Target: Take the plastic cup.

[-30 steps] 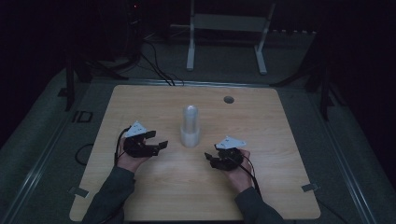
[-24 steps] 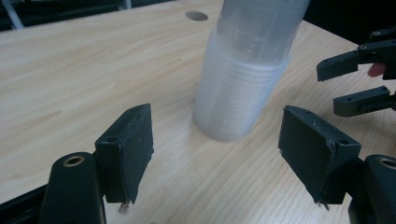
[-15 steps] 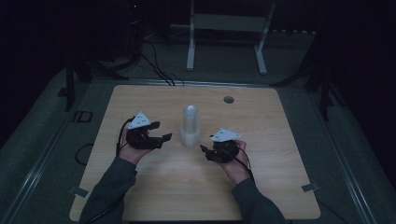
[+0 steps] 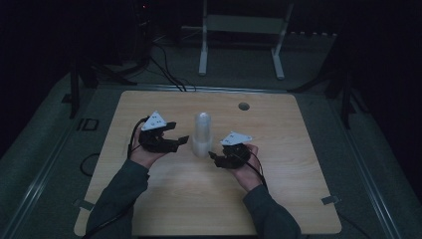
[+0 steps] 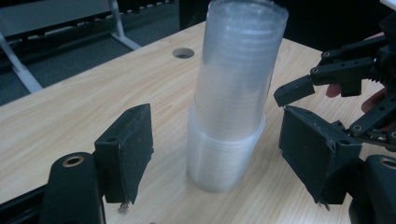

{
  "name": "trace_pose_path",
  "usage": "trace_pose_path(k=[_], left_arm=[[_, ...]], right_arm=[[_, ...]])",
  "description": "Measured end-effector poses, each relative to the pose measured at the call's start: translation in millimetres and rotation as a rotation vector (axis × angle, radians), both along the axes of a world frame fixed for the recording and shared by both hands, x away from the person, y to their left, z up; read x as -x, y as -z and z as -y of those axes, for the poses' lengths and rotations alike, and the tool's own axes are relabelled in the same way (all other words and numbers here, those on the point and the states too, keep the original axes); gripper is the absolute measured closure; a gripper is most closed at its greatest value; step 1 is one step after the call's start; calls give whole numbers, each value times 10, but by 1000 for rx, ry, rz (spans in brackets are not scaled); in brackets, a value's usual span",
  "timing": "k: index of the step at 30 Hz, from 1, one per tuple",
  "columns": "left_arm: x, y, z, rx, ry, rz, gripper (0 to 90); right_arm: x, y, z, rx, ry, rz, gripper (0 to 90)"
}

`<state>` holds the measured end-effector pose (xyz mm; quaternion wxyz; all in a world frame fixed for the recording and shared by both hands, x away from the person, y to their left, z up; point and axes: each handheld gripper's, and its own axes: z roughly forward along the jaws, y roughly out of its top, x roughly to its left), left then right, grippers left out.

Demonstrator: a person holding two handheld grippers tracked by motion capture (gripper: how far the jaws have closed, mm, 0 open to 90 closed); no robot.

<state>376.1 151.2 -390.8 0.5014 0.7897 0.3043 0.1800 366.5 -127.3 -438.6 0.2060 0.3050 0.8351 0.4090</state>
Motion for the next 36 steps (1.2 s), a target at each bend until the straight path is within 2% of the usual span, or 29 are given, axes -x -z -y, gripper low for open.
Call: trace_pose_path(k=[4,7,15,21,26,29,36], left_arm=[[-34,-42,45,5,7,7,261],[-65,-68,85,16,10,13,260],[-163,-115,249,13,31,34,247],[-237,-109,330,29,33,34,241],[-280,-89,430,20,49,44,240],[-308,-74,476,29,52,46,240],[-384,-59,554,19,60,45,241]], right_arm=[[-24,-30,-27,0,1,6,361],[-59,-51,-61,-21,6,13,336],[-108,-38,-131,-12,-2,14,294],[-143,-35,-117,-15,-9,9,278],[-158,-16,-120,-12,-8,6,278],[-163,-3,-126,-17,-10,5,278],[-182,8,-133,-36,-19,13,273]])
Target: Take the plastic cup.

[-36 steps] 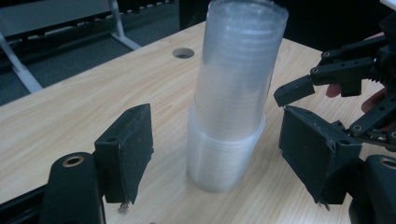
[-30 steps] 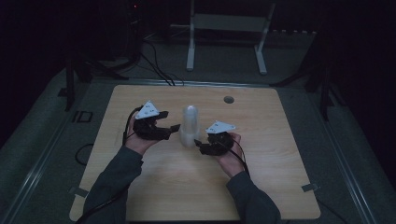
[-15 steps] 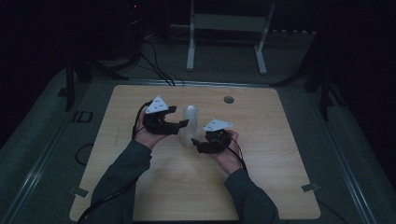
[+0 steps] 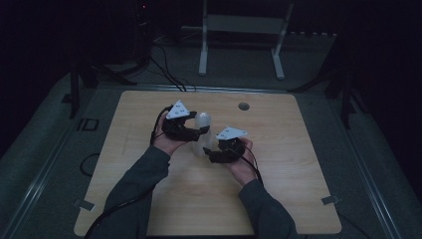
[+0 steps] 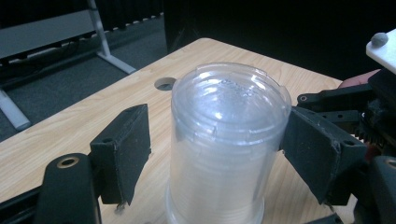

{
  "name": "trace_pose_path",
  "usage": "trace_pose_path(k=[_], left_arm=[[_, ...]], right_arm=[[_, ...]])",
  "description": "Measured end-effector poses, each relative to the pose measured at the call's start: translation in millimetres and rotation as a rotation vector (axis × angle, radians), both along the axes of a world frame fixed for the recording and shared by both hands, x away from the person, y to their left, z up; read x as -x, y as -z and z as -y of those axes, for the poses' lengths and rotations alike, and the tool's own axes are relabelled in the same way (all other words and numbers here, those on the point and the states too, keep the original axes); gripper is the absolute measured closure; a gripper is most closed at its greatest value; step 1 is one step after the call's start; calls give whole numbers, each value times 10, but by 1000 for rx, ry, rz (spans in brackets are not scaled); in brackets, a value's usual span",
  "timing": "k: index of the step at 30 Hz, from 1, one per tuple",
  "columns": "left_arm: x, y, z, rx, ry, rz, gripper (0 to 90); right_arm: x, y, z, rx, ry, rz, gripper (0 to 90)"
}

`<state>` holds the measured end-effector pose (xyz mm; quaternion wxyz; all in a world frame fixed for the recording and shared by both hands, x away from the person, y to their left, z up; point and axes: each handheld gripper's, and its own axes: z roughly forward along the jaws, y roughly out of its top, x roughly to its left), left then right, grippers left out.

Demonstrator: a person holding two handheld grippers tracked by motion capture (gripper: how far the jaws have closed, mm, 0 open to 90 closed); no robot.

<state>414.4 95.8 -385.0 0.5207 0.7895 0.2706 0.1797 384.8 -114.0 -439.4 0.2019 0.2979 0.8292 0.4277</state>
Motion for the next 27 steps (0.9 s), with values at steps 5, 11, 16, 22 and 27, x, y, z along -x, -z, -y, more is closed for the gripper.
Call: trace_pose_path(k=[5,11,16,22,27], left_arm=[[-33,25,39,7,-2,-10,241],[-64,21,60,15,7,-15,244],[-79,16,79,15,18,-32,312],[-82,16,91,18,24,-45,372],[-81,11,85,24,26,-53,375]], right_arm=[[-45,8,-8,-28,-14,2,236],[-110,53,-51,-52,-33,-2,208],[-155,97,-96,-58,-41,8,199],[-187,130,-133,-64,-42,25,200],[-220,165,-133,-93,-45,0,217]])
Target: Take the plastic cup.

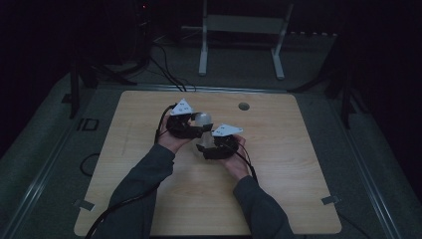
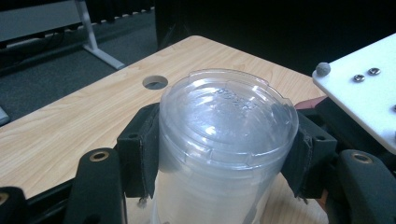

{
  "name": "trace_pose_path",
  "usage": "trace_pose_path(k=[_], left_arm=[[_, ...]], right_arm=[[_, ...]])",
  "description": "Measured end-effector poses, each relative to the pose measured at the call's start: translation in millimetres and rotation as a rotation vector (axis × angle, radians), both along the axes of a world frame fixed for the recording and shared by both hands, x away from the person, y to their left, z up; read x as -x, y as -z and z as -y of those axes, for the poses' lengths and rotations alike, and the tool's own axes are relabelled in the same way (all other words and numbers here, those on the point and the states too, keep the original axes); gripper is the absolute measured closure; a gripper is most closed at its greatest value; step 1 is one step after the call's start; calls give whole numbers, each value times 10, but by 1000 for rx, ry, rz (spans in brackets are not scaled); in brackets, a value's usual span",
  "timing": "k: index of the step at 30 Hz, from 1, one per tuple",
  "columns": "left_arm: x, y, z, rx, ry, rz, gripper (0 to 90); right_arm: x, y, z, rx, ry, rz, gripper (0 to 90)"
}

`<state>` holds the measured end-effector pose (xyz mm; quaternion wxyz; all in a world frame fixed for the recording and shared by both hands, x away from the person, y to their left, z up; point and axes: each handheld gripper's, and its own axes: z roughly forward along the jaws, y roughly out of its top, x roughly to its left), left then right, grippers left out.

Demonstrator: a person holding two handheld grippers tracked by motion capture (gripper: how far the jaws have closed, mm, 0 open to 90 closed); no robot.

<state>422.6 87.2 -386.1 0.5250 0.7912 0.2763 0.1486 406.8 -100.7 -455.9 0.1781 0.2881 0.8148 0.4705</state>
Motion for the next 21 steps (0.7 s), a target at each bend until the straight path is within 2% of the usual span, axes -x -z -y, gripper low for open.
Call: trace_pose_path(k=[13,21], left_arm=[[-6,-24,-25,32,-2,-4,371],[10,-122,-70,54,2,5,378]], right_arm=[[3,4,2,4,-5,3,222],[9,0,2,15,-8,10,225]])
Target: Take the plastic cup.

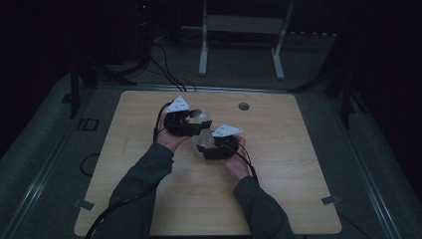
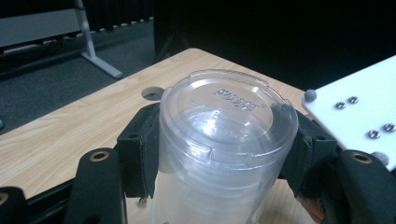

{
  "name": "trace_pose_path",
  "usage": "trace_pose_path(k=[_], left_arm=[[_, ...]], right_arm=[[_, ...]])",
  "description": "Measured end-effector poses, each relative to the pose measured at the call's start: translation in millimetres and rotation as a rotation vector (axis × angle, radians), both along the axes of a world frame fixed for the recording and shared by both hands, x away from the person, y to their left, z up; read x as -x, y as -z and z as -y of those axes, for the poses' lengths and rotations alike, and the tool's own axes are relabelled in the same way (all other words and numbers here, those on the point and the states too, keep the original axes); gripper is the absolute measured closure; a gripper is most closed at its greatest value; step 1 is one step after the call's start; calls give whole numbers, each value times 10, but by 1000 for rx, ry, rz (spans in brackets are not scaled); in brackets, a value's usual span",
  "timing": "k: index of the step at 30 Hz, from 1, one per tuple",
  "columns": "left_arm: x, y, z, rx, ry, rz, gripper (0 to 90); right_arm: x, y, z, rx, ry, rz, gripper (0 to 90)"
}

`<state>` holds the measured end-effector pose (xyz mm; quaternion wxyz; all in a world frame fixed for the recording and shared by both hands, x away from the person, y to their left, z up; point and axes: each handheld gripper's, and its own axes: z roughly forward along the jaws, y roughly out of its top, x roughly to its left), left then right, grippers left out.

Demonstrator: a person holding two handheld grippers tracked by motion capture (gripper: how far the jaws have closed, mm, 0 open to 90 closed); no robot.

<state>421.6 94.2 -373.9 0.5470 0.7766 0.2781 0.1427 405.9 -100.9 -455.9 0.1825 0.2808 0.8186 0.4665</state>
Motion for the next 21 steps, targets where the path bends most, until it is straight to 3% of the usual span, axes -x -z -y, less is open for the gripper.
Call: trace_pose_path(k=[10,21], left_arm=[[19,-116,-38,20,10,14,378],[77,-350,-71,47,31,38,380]], right_arm=[[72,-40,36,-8,-11,6,188],[213,-99,149,-12,-20,28,185]])
